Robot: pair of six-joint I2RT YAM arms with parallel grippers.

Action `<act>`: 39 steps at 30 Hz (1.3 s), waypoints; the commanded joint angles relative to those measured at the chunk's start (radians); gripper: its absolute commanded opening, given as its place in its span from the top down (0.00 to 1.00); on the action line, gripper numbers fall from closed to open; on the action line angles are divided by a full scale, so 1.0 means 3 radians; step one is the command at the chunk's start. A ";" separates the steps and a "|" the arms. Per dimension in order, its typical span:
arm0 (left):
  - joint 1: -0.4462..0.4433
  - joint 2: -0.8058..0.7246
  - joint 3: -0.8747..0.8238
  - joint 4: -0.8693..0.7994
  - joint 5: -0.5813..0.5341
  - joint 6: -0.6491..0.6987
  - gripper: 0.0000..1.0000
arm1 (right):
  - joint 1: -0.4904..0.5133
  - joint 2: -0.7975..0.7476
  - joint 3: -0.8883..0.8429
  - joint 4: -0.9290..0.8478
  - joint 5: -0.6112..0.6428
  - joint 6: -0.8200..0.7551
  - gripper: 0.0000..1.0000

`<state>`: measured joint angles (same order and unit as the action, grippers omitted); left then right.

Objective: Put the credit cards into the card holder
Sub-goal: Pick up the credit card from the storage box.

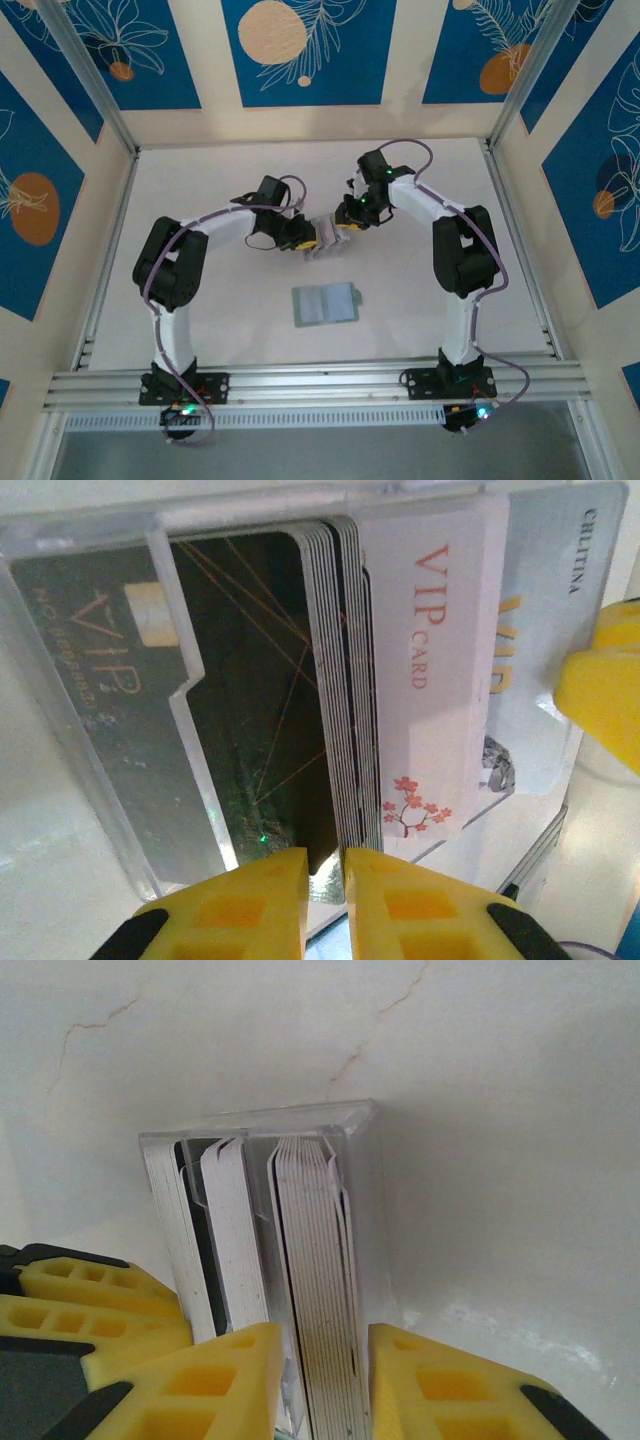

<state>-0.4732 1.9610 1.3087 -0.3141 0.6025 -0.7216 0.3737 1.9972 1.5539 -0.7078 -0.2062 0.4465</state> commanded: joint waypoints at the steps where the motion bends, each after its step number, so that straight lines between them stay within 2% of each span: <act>1: 0.0023 0.0120 0.0080 -0.0029 0.0048 0.0116 0.83 | 0.0016 -0.0114 0.0040 0.0005 -0.0308 -0.0048 0.73; 5: 0.0023 0.0161 0.0078 -0.0032 0.0038 0.0117 0.83 | 0.0015 -0.0134 0.0022 0.0027 -0.0366 -0.0046 0.77; 20: 0.0026 0.0163 0.0058 -0.0012 0.0014 0.0114 0.83 | 0.0007 -0.0228 -0.0026 0.0048 -0.0443 -0.0027 0.82; 26: 0.0023 0.0155 0.0025 0.0004 0.0020 0.0109 0.84 | 0.0003 -0.0229 -0.0033 0.0042 -0.0536 -0.0011 0.75; 32: 0.0026 0.0147 0.0035 0.0023 0.0026 0.0092 0.84 | 0.0006 -0.0149 -0.0021 0.0081 -0.0695 0.0013 0.74; 35: 0.0027 0.0145 0.0035 0.0025 0.0027 0.0088 0.84 | 0.0020 -0.0125 0.0008 0.0024 -0.0546 -0.0003 0.74; 39: 0.0022 0.0148 0.0035 0.0035 0.0038 0.0089 0.84 | 0.0064 -0.0089 0.0085 -0.0095 -0.0282 -0.0046 0.66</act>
<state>-0.4713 1.9747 1.3193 -0.3103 0.6201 -0.7040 0.3786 1.9728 1.5513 -0.6964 -0.3229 0.4442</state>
